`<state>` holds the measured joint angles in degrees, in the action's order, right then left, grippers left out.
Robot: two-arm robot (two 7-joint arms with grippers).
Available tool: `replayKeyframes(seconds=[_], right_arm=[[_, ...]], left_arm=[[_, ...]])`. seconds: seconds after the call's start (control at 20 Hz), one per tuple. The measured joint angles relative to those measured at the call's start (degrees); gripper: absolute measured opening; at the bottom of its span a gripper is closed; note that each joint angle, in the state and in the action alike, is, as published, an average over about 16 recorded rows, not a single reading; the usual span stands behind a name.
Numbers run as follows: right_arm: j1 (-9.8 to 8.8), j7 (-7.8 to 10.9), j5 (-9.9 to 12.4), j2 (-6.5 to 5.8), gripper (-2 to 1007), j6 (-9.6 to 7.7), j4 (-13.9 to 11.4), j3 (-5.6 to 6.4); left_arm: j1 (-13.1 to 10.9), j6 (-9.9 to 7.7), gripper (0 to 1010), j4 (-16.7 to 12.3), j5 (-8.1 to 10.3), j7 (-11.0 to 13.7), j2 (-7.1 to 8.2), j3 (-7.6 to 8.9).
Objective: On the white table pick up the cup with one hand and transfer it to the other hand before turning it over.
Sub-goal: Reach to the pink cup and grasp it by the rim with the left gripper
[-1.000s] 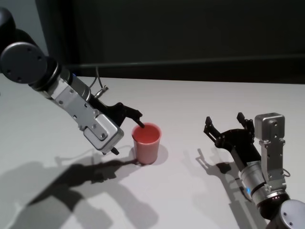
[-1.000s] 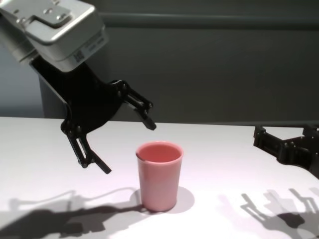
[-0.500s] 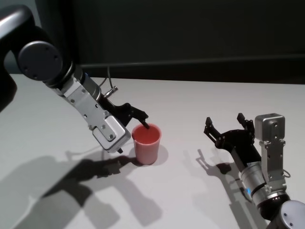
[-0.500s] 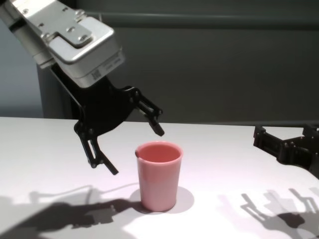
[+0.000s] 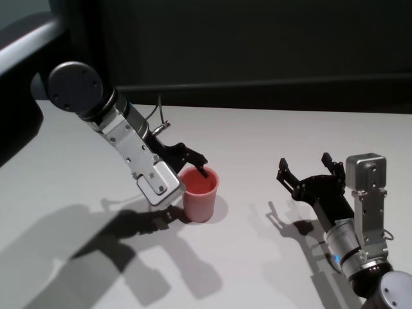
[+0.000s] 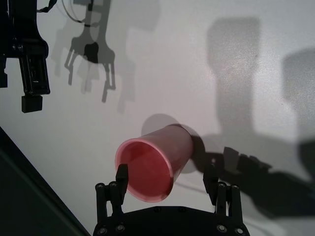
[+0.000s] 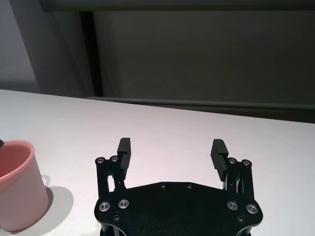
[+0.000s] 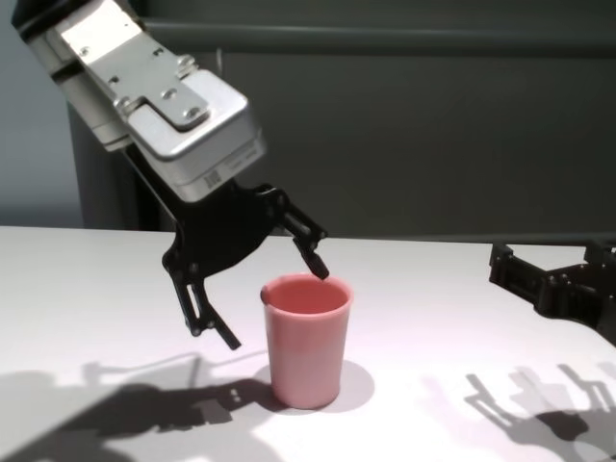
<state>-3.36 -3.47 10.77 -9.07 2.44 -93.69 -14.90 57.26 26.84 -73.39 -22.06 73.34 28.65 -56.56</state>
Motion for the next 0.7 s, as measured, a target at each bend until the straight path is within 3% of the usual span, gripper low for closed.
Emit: replayKeyframes(seconds=[0.7], right_arm=[[0.0,0.0,0.0,0.0,1000,0.0,0.0,0.0]], left_arm=[[1.06,1.25,1003,2.5,-2.11,-1.41,-1.22,-3.36]])
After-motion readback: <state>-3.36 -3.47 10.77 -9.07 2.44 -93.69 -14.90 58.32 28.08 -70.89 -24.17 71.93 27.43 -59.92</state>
